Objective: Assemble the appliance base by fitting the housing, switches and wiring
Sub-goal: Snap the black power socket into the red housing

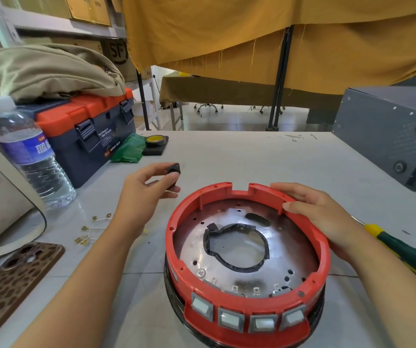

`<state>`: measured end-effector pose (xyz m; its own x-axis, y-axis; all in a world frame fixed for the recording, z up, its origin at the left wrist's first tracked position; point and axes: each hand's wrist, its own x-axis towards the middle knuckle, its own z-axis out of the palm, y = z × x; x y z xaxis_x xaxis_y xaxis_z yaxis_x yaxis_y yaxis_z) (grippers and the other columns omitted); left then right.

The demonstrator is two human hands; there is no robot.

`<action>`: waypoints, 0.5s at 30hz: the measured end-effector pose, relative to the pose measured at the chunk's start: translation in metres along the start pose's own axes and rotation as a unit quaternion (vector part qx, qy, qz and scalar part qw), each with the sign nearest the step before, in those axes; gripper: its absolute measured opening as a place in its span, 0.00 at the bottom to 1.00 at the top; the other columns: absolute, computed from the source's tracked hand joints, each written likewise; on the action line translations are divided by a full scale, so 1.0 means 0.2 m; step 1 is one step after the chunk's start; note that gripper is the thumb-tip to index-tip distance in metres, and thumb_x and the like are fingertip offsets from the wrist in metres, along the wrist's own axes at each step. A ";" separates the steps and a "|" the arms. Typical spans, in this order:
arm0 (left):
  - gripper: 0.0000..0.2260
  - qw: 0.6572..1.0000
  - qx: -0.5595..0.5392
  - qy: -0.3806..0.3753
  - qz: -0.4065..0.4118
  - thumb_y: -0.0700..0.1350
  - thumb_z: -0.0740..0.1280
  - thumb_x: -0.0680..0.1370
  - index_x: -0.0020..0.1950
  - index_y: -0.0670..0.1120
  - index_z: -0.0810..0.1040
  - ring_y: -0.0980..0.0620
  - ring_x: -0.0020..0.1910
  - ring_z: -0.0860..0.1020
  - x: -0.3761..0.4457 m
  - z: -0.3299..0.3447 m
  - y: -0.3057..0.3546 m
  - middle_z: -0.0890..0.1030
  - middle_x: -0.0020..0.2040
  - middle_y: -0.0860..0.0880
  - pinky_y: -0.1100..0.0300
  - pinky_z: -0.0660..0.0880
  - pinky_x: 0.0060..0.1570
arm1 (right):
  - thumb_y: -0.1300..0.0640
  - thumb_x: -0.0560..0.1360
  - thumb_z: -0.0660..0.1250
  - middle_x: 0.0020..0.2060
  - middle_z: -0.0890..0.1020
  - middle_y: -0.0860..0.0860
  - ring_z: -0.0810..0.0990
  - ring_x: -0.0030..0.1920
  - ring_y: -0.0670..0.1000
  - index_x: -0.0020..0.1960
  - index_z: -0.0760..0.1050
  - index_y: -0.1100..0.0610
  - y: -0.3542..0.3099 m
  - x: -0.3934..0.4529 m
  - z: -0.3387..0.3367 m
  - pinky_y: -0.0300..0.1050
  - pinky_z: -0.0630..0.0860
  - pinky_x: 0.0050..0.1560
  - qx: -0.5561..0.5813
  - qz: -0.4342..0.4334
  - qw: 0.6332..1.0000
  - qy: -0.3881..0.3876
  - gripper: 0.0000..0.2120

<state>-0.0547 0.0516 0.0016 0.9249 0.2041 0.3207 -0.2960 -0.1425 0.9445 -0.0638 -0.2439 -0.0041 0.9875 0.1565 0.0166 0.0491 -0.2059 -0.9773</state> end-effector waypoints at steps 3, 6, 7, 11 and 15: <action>0.14 0.995 -0.063 -0.069 -0.024 0.37 0.72 0.71 0.54 0.50 0.80 0.51 0.39 0.83 -0.03 0.02 0.04 0.85 0.41 0.51 0.63 0.79 0.46 | 0.68 0.76 0.62 0.53 0.84 0.46 0.82 0.54 0.53 0.59 0.79 0.49 0.00 -0.01 0.00 0.53 0.75 0.61 -0.010 0.001 1.000 -0.001 0.19; 0.19 0.985 -0.095 -0.136 -0.039 0.41 0.73 0.66 0.56 0.48 0.78 0.48 0.40 0.83 -0.06 0.04 0.06 0.85 0.41 0.43 0.61 0.79 0.46 | 0.68 0.76 0.62 0.53 0.84 0.45 0.82 0.54 0.53 0.59 0.79 0.48 -0.01 -0.01 0.00 0.54 0.75 0.62 -0.017 0.002 1.000 0.001 0.19; 0.19 0.982 -0.105 -0.153 -0.037 0.41 0.72 0.66 0.56 0.47 0.78 0.47 0.41 0.83 -0.06 0.05 0.07 0.85 0.42 0.41 0.62 0.79 0.45 | 0.68 0.76 0.61 0.53 0.84 0.46 0.82 0.54 0.53 0.59 0.79 0.48 -0.01 -0.01 0.00 0.54 0.74 0.62 -0.015 0.003 1.000 0.001 0.19; 0.16 0.968 -0.137 -0.212 -0.017 0.37 0.68 0.72 0.59 0.46 0.77 0.44 0.46 0.83 -0.08 0.07 0.09 0.82 0.54 0.42 0.62 0.78 0.45 | 0.68 0.76 0.61 0.53 0.84 0.46 0.82 0.55 0.53 0.59 0.78 0.48 -0.02 -0.01 0.00 0.54 0.74 0.62 -0.019 0.004 1.000 0.001 0.19; 0.12 0.962 -0.151 -0.227 -0.015 0.35 0.64 0.75 0.57 0.44 0.77 0.48 0.42 0.82 -0.08 0.08 0.09 0.83 0.53 0.42 0.62 0.78 0.43 | 0.67 0.76 0.61 0.53 0.84 0.45 0.82 0.54 0.52 0.59 0.79 0.47 -0.02 -0.02 0.00 0.54 0.75 0.61 -0.023 0.005 1.000 0.000 0.19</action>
<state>-0.0708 0.0309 0.0119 0.9229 -0.2499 0.2929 -0.2597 0.1578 0.9527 -0.0671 -0.2440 -0.0011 0.9879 0.1549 0.0060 0.0453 -0.2511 -0.9669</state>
